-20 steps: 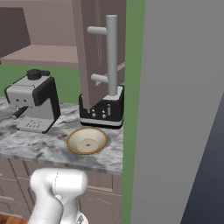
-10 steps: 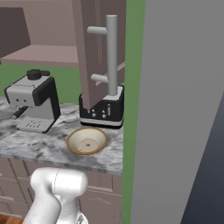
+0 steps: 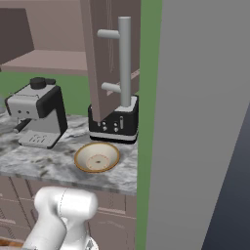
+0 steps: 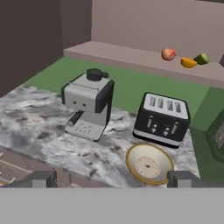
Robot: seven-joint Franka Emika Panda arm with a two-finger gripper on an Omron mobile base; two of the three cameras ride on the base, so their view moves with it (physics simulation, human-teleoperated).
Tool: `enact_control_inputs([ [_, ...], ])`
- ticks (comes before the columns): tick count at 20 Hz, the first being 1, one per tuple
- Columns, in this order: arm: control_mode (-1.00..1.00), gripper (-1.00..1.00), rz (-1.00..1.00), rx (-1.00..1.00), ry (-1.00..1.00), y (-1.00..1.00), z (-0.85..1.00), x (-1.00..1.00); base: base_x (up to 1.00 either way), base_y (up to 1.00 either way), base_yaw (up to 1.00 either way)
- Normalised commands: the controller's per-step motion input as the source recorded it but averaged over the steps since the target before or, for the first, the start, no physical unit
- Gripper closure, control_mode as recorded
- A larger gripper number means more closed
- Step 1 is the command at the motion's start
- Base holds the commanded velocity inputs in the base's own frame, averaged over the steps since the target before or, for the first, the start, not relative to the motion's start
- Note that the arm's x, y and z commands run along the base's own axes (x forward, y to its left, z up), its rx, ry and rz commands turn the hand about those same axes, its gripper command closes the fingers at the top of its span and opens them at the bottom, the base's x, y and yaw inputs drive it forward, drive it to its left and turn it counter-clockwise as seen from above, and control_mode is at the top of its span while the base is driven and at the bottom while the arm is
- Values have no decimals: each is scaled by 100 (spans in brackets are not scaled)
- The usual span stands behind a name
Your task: Open the cabinet. Pick the peach and orange from the cabinet and place them into the bowl. Then close the cabinet.
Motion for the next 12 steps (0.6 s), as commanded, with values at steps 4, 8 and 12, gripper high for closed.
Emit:
enact_control_inputs([
  [4,-100,-100,-22,0,-6,-39,17,55,0,0,0],
  [8,-100,-100,-20,-1,-9,-25,23,57,0,0,0],
  [12,-100,-100,-18,-6,-19,-9,19,46,0,0,0],
])
